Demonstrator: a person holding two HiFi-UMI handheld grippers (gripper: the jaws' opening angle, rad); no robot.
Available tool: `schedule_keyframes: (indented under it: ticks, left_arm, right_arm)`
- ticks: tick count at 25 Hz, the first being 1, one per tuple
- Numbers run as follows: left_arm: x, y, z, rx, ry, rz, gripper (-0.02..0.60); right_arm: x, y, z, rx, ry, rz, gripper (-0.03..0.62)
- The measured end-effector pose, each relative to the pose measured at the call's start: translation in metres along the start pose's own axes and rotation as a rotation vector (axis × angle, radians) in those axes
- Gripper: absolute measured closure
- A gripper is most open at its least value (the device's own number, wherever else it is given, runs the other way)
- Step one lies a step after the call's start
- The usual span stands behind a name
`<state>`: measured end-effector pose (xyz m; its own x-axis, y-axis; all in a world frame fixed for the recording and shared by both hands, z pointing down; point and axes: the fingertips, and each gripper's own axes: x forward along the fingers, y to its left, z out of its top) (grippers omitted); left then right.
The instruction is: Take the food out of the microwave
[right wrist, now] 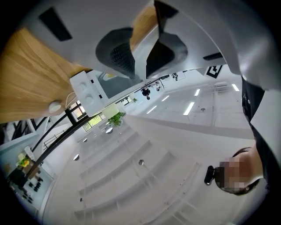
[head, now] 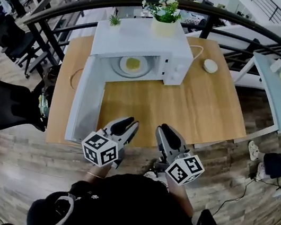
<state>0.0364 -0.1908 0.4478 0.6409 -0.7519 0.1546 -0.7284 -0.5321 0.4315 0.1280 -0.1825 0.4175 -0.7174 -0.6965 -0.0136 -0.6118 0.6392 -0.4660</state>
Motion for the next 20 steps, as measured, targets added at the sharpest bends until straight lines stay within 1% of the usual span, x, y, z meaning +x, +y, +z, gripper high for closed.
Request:
schedule_keyframes:
  ticks: [4, 9, 12, 17, 20]
  left_arm:
    - [0.023, 0.004, 0.004, -0.009, -0.008, 0.046, 0.503]
    - [0.054, 0.003, 0.004, -0.034, -0.007, 0.070, 0.502]
    - [0.066, 0.007, 0.006, -0.044, -0.017, 0.095, 0.500]
    - [0.072, 0.025, 0.012, -0.064, -0.054, 0.141, 0.499]
    - [0.069, 0.047, 0.016, -0.073, -0.058, 0.175, 0.497]
  right_arm:
    - [0.004, -0.023, 0.007, 0.013, 0.021, 0.029, 0.516]
    - [0.004, -0.057, 0.018, 0.025, 0.049, 0.029, 0.514]
    - [0.008, -0.072, 0.020, 0.039, 0.056, 0.048, 0.514]
    - [0.030, -0.086, 0.017, 0.044, 0.092, 0.083, 0.513]
    - [0.051, -0.086, 0.015, 0.054, 0.110, 0.092, 0.510]
